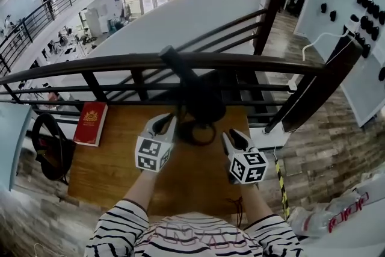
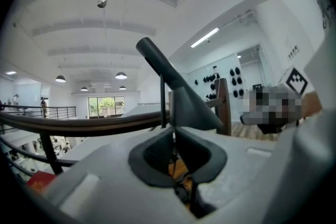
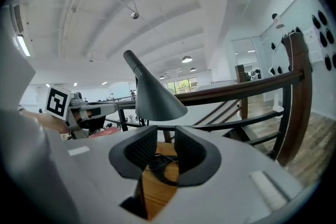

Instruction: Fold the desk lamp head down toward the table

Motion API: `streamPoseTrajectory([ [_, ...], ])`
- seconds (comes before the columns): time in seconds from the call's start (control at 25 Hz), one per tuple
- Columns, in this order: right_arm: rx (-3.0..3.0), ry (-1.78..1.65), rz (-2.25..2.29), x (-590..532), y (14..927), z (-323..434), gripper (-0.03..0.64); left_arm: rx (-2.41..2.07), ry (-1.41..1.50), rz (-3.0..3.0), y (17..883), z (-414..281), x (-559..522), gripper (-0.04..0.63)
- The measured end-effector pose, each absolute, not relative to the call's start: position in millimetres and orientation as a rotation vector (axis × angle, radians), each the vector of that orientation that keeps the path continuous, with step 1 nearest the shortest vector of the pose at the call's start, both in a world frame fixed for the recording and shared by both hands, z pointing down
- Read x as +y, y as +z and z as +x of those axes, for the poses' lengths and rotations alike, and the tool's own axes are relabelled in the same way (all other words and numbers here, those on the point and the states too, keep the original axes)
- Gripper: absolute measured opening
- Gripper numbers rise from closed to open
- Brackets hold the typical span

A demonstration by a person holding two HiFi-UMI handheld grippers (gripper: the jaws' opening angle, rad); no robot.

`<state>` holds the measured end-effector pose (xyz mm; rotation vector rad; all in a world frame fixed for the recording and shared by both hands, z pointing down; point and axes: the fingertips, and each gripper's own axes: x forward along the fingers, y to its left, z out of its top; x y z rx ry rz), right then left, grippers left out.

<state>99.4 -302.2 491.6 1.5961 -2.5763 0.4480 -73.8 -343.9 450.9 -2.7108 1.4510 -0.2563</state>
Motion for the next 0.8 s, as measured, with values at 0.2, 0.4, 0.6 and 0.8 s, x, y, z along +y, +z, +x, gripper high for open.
streamPoseTrajectory([
  [0.2,-2.565,0.435,1.666,-272,492,92,0.047,1.464,-0.260,-2.759,465,-85,-315,0.003],
  [0.4,-2.554,0.453,1.708,-241,496,85,0.003,1.440,-0.278,-2.839,481,-89,-285,0.003],
  [0.6,-2.530,0.504,1.736,-212,505,73,0.003,1.421,-0.273,-2.871,490,-100,-253,0.003],
  [0.8,-2.502,0.535,1.747,-185,514,59,0.003,1.419,-0.272,-2.881,496,-119,-228,0.002],
])
